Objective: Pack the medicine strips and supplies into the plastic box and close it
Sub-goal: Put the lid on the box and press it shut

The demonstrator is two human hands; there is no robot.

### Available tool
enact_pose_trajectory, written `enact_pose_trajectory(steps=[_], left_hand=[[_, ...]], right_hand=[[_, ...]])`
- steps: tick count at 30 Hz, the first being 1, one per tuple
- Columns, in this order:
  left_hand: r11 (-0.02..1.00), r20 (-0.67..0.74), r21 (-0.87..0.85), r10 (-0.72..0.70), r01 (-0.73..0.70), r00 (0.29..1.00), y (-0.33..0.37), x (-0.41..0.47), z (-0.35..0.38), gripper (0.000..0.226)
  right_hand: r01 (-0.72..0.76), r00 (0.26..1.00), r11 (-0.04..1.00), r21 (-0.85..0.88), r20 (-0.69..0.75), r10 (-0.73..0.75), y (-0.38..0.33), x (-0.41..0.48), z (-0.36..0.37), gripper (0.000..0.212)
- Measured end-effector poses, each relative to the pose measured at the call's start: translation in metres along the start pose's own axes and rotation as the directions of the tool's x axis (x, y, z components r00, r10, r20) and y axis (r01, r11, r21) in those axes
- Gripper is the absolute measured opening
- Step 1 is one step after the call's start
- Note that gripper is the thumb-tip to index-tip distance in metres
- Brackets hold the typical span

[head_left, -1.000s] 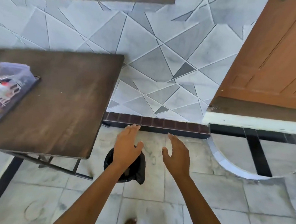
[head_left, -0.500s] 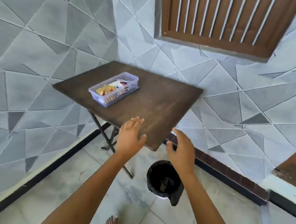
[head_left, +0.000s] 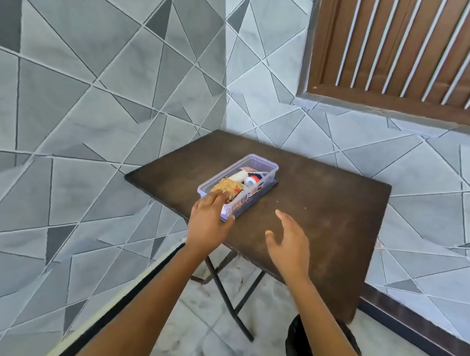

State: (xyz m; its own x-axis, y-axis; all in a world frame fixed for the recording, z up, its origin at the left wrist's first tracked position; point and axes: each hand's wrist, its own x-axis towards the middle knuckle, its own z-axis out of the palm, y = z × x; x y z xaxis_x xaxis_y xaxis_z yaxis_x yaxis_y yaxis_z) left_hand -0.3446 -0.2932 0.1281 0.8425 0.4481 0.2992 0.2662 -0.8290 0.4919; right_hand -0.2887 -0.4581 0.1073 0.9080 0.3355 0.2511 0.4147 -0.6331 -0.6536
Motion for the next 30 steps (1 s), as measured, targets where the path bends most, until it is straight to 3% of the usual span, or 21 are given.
enact_pose_trajectory(steps=[9,18,24,28,30], left_hand=[[0.996,0.09,-0.024,0.093,-0.091,0.992,-0.058,0.109,0.017,0.051],[0.993,0.168,0.003,0.117,-0.119,0.979,-0.09,0.194,0.058,0.046],[1.0,0.278,-0.013,0.013,-0.01,0.96,-0.111,0.236,0.088,0.051],[0.996,0.465,0.003,-0.077,0.085,0.882,-0.125,0.254,0.107,0.055],[0.996,0.51,0.027,-0.084,0.082,0.856,-0.127,0.262,0.112,0.045]], right_hand=[[-0.152,0.988,0.986,-0.065,-0.024,0.151,-0.021,0.087,0.06,0.05],[-0.35,0.936,0.935,0.05,0.034,0.349,0.002,0.132,0.125,0.051],[-0.469,0.883,0.873,0.134,0.096,0.46,0.006,0.166,0.154,0.057],[-0.547,0.837,0.811,0.206,0.14,0.529,0.008,0.181,0.166,0.061],[-0.564,0.826,0.797,0.215,0.158,0.541,0.008,0.186,0.173,0.06]])
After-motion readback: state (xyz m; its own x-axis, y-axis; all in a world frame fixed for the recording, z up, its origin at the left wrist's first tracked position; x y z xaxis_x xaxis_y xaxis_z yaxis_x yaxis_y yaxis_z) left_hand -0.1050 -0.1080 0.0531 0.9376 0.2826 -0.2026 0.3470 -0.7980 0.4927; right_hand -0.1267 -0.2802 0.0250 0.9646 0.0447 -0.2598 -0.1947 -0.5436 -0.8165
